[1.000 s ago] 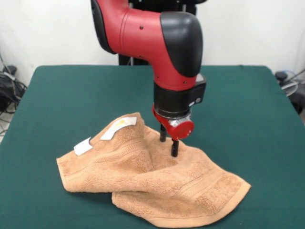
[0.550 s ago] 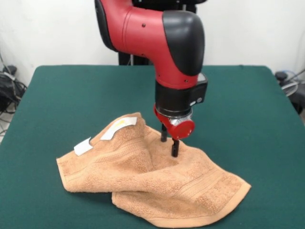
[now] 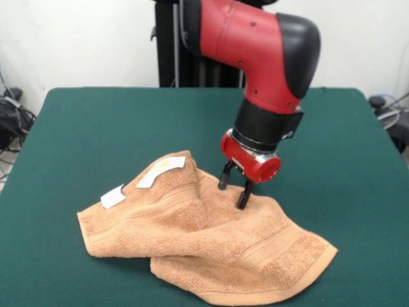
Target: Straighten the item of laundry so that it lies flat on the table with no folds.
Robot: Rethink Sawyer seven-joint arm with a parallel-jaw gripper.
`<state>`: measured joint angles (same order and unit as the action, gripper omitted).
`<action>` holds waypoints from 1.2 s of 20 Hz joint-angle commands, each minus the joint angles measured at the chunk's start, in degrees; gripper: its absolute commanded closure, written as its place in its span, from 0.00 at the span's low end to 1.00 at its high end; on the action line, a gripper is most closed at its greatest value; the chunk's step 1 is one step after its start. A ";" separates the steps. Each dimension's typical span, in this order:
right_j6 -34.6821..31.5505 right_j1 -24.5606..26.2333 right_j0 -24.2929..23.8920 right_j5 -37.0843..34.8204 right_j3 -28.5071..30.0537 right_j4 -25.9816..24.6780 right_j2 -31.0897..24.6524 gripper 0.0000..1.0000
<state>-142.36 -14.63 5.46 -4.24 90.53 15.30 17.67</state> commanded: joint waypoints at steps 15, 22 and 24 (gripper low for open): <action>0.57 5.40 -9.11 -1.76 -0.57 -6.60 -14.12 0.00; -3.87 7.66 -7.84 2.89 1.68 -7.55 -16.56 0.00; -4.22 7.69 -9.35 4.32 3.27 -8.44 -18.97 0.00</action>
<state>-142.36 -17.36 -1.27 -5.40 91.21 9.19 11.89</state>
